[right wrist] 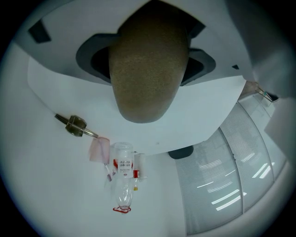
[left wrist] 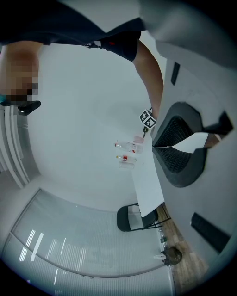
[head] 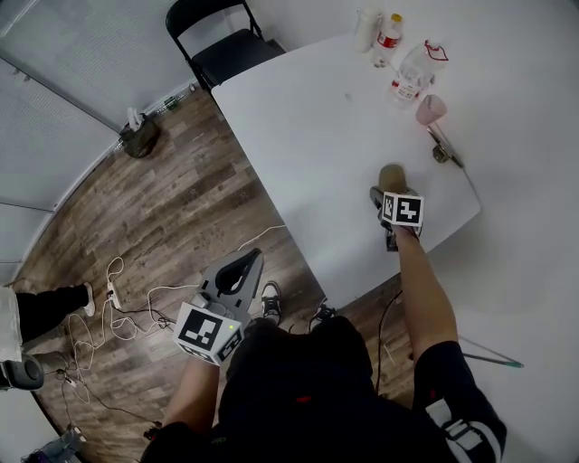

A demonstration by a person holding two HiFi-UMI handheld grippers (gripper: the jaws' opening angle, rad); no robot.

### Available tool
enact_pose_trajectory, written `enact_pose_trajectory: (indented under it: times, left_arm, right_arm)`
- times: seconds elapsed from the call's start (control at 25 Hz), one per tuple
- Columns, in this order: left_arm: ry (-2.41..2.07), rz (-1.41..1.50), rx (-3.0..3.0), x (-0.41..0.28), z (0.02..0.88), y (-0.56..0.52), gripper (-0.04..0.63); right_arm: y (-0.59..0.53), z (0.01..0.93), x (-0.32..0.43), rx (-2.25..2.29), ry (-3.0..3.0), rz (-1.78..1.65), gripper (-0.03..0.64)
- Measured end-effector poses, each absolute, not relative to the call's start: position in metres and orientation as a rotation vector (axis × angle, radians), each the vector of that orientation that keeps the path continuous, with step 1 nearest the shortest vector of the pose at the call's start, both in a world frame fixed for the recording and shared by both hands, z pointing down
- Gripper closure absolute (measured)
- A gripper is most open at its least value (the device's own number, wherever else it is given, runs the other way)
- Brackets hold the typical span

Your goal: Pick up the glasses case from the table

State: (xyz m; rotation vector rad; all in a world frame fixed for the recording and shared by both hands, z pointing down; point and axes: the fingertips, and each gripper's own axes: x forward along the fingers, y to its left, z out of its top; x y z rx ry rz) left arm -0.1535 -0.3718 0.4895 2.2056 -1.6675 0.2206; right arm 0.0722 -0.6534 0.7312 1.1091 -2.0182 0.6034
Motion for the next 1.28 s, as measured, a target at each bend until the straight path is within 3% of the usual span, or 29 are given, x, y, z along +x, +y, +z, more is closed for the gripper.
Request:
enact_pose_trajectory:
  times: [0.2, 0.56, 1.28]
  left_arm:
    - [-1.657, 0.211, 2.229, -0.154, 0.481, -0.368, 0.572]
    - [-1.589, 0.146, 2.329, -0.137, 0.455, -0.358, 0.572]
    - [-1.550, -0.027, 2.569, -0.106, 0.345, -0.362, 0.572]
  right_arm:
    - [-0.639, 0.698, 0.073, 1.147, -2.142, 0.571, 0.215]
    - [-0.576, 0.547, 0.074, 1.267, -2.428, 0.460, 0.215]
    - [-0.434, 0.333, 0.109, 1.421, -2.736, 0.156, 0.215]
